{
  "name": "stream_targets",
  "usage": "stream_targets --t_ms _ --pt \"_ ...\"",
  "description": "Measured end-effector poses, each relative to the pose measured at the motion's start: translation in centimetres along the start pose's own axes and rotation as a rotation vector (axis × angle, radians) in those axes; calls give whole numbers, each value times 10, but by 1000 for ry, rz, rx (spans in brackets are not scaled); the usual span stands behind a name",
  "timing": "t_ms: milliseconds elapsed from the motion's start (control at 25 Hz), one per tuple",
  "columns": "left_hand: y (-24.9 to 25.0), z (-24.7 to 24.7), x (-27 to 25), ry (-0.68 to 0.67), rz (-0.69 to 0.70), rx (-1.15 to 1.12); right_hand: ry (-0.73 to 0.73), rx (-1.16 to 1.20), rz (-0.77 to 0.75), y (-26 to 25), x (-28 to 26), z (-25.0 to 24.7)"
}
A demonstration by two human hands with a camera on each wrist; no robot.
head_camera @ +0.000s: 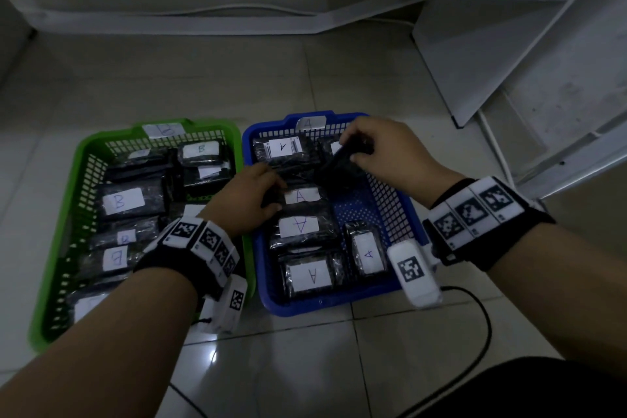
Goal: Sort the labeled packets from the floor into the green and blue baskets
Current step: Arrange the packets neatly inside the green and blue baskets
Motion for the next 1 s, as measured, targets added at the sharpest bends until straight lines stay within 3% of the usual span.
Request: stream_targets --t_ms 80,160,360,480,520,600,680,800,920,1000 --pt "-10 -16 -4 145 -98 -67 83 168 -8 1 -5 12" --pt "-15 -23 -7 204 -124 -126 64 201 1 14 -14 45" --pt "-2 -9 -6 64 21 48 -156 114 39 49 -29 108" --pt "-3 -5 -7 35 -2 168 -326 54 51 45 -29 120" --pt "-5 -6 -7 49 -18 186 -306 23 38 43 -26 113" --pt "-14 -15 -10 112 -104 172 -63 -127 23 49 -15 72" --pt "-36 -22 -15 176 -293 56 187 -223 165 71 -20 29" --pt "-65 -18 -24 231 -542 -157 189 -23 458 110 -41 24" --pt "-73 -15 -28 301 -595 -242 220 108 551 122 -45 30" --pt "-75 -15 -26 310 -616 -284 183 -17 565 124 -40 28"
Point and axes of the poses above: each hand's wrist, its own x-axis towards the middle knuckle, its own z-axis out of the palm, y = z × x, the point moved 10 cm from there along x, towards the middle knuckle, and after that the axes turned 8 degrees about x, right-handed, at the moved point
